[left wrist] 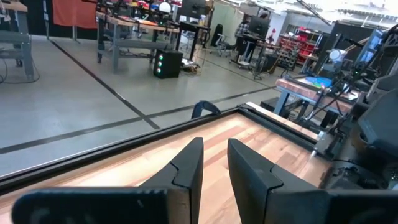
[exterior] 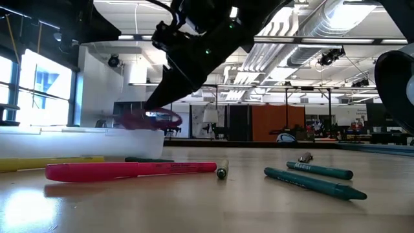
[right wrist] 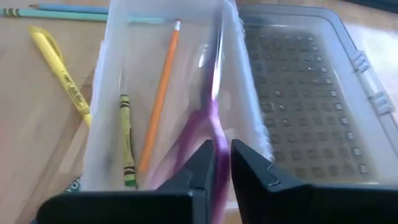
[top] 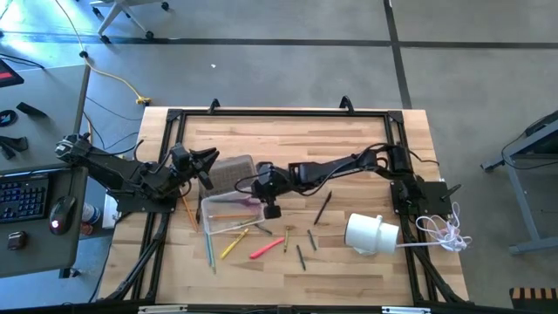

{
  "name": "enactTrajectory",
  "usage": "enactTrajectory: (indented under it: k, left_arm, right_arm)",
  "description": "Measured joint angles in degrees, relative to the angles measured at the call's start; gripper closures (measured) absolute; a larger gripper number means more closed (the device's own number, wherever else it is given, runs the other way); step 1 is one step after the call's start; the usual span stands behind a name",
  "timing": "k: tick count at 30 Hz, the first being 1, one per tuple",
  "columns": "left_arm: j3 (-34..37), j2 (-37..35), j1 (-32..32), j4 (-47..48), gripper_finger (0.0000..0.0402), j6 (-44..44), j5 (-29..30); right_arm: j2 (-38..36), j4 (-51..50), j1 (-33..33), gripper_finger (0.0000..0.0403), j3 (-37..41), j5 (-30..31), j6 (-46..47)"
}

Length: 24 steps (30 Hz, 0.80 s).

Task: Pick & place school supplies into a supply box
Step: Put the purple scissors into the gray supply box

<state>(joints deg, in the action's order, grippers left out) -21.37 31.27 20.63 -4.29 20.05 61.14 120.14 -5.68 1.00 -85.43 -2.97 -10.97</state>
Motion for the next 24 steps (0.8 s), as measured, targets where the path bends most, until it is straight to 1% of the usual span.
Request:
enactTrajectory:
  k: [7,11,15,20,22,24]
  left_arm:
    - [0.0,0.0,0.0,0.2,0.0291,0.0,0.0]
    - [0.0,0.0,0.0,0.2,0.0291,0.0,0.0]
    - [0.0,0.0,0.0,0.2,0.0291,0.0,0.0]
    - [0.0,0.0,0.0,0.2,0.0291,0.0,0.0]
    - [0.0,0.0,0.0,0.2,0.0291,0.0,0.0]
    - [0.0,0.0,0.0,0.2,0.0291,0.0,-0.1]
  right_arm:
    - [-0.1,0.4,0.0,0.0315,0.0,-0.1,-0.9]
    - [-1.2,0.3,0.0,0.0295,0.0,-0.1,-1.7]
    - [-2.5,0.1,0.0,0.0289,0.0,-0.3,-0.4]
    - [-1.8,-3.0,-1.1,0.0289,0.0,1.5,0.2]
    - [-1.0,-3.6,-2.0,0.0289,0.0,0.6,0.5]
    - [-0.3,-3.4,-2.7,0.0289,0.0,-1.8,1.3]
